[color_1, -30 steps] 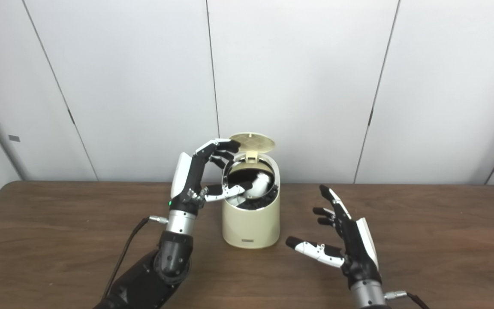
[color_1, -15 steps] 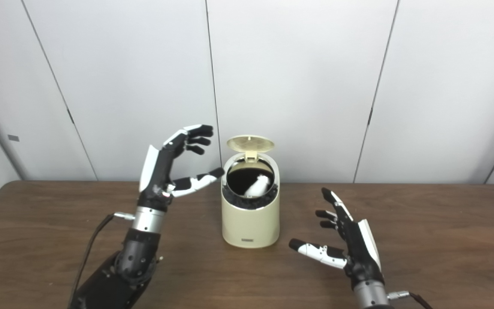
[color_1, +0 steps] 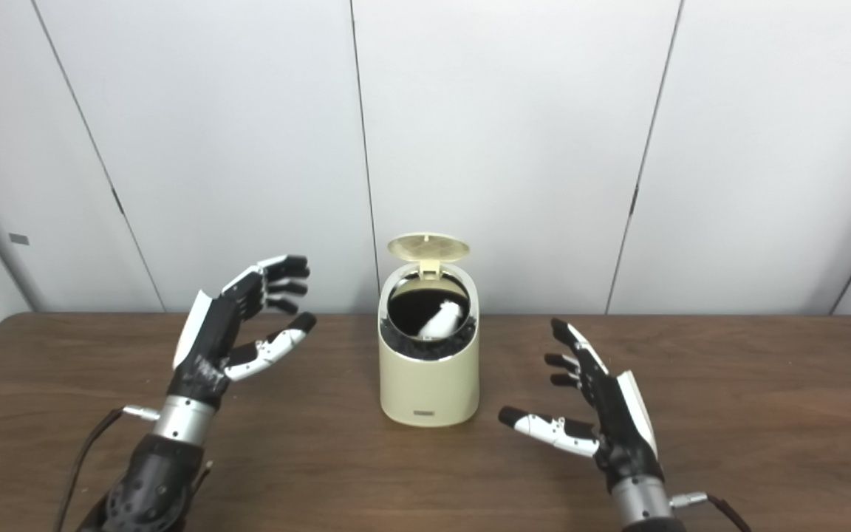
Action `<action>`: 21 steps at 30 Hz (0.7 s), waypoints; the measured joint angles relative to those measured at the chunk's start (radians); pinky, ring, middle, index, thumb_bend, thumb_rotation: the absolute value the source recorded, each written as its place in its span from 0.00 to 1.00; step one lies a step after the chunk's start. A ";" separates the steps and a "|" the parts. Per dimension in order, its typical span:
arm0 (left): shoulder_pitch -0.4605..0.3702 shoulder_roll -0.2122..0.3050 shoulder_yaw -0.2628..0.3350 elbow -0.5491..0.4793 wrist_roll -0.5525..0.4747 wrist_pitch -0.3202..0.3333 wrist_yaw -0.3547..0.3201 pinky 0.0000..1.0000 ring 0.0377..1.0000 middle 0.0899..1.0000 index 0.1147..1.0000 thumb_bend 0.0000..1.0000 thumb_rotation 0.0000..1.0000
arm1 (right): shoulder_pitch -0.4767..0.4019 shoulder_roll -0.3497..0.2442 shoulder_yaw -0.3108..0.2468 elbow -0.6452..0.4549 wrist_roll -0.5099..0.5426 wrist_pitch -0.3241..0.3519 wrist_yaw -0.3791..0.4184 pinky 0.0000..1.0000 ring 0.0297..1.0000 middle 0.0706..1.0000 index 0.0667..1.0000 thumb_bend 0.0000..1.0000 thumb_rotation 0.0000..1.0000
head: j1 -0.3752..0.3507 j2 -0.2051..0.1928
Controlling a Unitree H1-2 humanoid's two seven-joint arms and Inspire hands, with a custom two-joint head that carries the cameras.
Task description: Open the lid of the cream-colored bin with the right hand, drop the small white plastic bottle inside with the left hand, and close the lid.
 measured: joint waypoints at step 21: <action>0.112 -0.039 0.112 -0.040 0.071 0.072 -0.171 0.58 0.66 0.69 0.70 0.49 0.11 | -0.336 -0.135 0.082 -0.040 -0.150 0.095 0.157 0.73 0.83 0.84 0.82 0.62 0.66 | -0.028 -0.046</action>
